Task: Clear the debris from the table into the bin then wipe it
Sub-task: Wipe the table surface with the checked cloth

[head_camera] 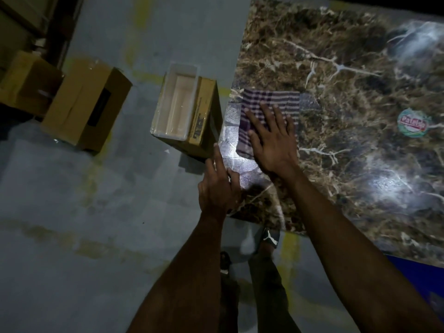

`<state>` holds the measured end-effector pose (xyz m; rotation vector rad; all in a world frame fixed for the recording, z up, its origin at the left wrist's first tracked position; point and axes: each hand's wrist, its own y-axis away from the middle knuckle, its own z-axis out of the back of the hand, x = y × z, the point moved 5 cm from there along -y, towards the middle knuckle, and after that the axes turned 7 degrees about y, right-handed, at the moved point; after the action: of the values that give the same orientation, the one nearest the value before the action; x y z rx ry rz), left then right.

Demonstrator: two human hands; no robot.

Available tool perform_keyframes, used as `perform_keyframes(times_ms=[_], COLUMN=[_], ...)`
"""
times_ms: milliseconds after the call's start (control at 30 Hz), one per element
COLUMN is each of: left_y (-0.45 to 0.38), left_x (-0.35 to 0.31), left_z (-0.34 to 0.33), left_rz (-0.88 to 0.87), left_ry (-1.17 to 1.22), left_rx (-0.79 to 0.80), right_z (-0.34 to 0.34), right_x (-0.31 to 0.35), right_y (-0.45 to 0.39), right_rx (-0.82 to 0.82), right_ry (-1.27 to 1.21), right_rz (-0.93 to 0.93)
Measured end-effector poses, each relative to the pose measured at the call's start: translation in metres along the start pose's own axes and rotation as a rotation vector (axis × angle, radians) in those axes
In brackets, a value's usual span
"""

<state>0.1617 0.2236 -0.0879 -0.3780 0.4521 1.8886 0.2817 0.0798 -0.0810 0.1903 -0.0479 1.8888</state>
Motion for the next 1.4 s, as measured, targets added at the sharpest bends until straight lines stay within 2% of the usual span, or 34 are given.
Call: perform_keyframes(times_ms=[100,233,300,433,533,600,733,800,900,1000,1067,1233,1300,1400], left_y=[0.001,0.002,0.0,-0.004,-0.009,-0.017,-0.053,-0.076,-0.097,-0.098,-0.098,-0.099,-0.099,-0.1], left_x=[0.002,0.0,0.001,-0.001,-0.004,-0.01,-0.021,-0.024,-0.034,-0.041,-0.042,-0.043,-0.043,-0.044], left_z=[-0.002,-0.005,-0.008,-0.003,-0.002,-0.002,-0.002,-0.003,-0.006,-0.01,-0.01,-0.011,-0.011,-0.008], left_rz=[-0.067,-0.212,-0.217,-0.223,-0.186,-0.164,-0.211,-0.231,-0.251,-0.259,-0.257,-0.263,-0.259,-0.252], left_ry=[-0.08,-0.075,-0.038,0.05,0.057,0.062,0.192,0.2,0.163,0.155,0.145,0.112,0.104,0.123], left_rx=[-0.072,-0.074,-0.025,-0.014,-0.001,-0.01,-0.041,-0.03,-0.023,-0.027,-0.038,-0.039,-0.042,-0.058], right_z=[-0.001,-0.005,-0.004,0.004,0.005,-0.001,-0.005,0.0,0.008,0.009,0.006,0.0,0.006,0.013], right_x=[0.001,0.011,-0.001,-0.03,-0.027,-0.014,-0.018,-0.045,-0.075,-0.069,-0.052,-0.047,-0.065,-0.078], right_y=[-0.02,0.015,0.04,0.023,-0.009,-0.013,0.026,0.034,0.005,-0.036,-0.045,-0.001,0.005,-0.016], right_rx=[0.002,0.04,0.06,0.048,0.008,0.016,0.036,0.051,0.027,0.005,0.002,0.048,0.058,0.068], right_ry=[-0.015,0.047,0.055,-0.018,-0.048,-0.027,0.043,0.031,-0.02,-0.052,-0.04,0.033,0.022,-0.027], right_rz=[-0.054,0.183,0.224,0.052,-0.026,0.032,0.285,0.256,0.076,-0.021,0.02,0.311,0.288,0.135])
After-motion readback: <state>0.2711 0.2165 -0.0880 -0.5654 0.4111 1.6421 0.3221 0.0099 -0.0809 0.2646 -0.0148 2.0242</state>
